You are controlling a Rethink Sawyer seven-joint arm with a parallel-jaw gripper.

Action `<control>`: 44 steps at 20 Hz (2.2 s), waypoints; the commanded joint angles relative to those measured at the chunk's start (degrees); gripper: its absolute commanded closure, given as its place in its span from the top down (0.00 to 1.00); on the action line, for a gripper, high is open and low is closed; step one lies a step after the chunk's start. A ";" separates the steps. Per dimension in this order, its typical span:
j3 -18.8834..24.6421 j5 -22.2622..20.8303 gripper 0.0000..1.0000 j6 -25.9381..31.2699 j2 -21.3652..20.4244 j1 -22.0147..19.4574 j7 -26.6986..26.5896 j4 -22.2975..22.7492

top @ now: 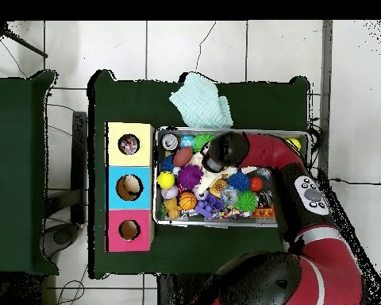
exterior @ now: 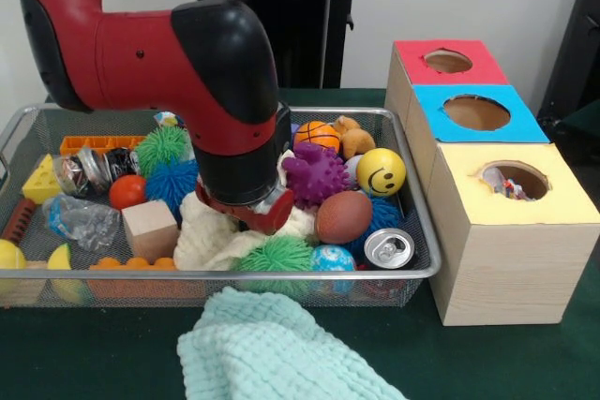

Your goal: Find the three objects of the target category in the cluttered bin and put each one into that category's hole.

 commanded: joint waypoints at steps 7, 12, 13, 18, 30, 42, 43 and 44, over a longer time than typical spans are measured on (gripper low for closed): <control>-0.23 -0.34 0.00 -5.17 -4.49 2.81 -0.43 2.90; -0.63 1.26 0.00 -1.78 -11.00 3.24 0.11 7.02; -0.61 1.54 0.00 -1.11 -11.90 3.26 0.10 7.55; -0.14 3.75 0.00 3.71 -15.76 2.52 -1.15 8.78; -0.73 7.49 0.00 13.44 -24.55 2.00 -4.67 9.10; -2.34 9.85 0.00 18.58 -34.98 3.48 -1.91 14.42; -2.37 10.36 0.00 19.26 -35.90 3.60 -1.83 14.94; -2.59 10.65 0.00 19.66 -36.71 3.79 -1.56 15.36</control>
